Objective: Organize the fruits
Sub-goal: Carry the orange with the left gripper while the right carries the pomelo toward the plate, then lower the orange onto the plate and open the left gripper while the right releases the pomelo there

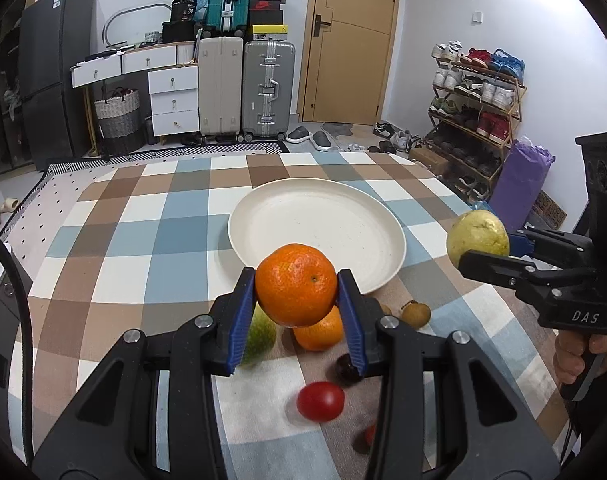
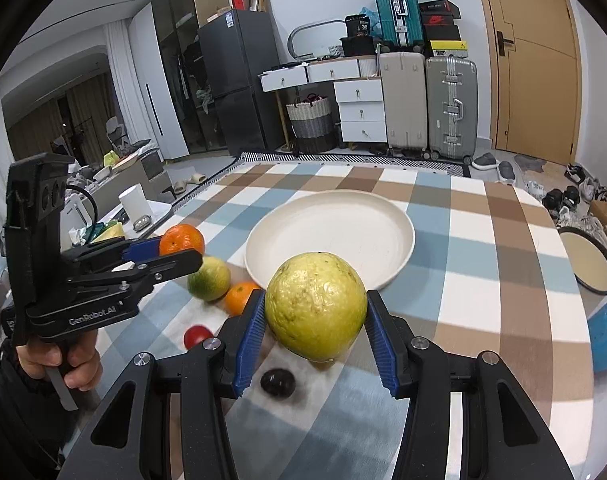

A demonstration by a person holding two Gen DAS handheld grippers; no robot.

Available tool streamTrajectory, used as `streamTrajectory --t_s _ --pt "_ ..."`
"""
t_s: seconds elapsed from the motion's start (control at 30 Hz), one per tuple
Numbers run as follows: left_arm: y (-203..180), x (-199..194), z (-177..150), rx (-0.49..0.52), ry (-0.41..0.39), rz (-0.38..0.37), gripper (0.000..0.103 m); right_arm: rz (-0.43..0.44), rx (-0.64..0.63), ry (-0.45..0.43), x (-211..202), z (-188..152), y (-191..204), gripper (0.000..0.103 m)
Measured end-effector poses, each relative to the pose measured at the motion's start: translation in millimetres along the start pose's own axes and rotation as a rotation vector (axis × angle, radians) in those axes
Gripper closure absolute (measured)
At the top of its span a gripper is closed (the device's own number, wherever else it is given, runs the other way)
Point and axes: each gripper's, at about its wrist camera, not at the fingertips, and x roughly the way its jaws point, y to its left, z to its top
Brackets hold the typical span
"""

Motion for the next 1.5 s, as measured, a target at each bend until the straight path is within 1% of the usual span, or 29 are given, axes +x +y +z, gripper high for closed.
streamTrajectory --t_s 0.2,0.4,0.67,0.87,0.97,1.23,1.37,1.5 --pt "8.9 13.5 11.1 -0.012 -0.006 0.012 0.065 0.004 0.000 0.006 14.8 11.6 -5.3 0.053" --pt "15.0 24.1 20.7 -0.035 -0.004 0.003 0.065 0.005 0.008 0.006 25.5 20.0 -8.7 0.053" --pt "11.6 43.2 28.5 -0.020 0.008 0.013 0.065 -0.002 0.031 0.016 39.7 27.3 -18.4 0.053" --pt "9.1 61.4 26.7 -0.003 0.036 0.020 0.065 -0.003 0.051 0.044 53.6 25.9 -24.2 0.053" --pt "12.0 68.5 24.0 -0.016 0.053 0.015 0.065 -0.006 0.056 0.059 61.4 25.2 -25.9 0.053" --pt "15.4 77.4 16.1 -0.036 0.074 -0.004 0.065 -0.004 0.083 0.083 73.7 21.3 -31.0 0.053" --pt "12.3 80.3 12.5 -0.016 0.083 0.006 0.065 0.000 0.081 0.100 80.9 18.8 -30.7 0.053" --pt "9.0 84.6 12.1 -0.006 0.097 0.001 0.065 0.001 0.069 0.107 85.3 18.5 -27.7 0.053"
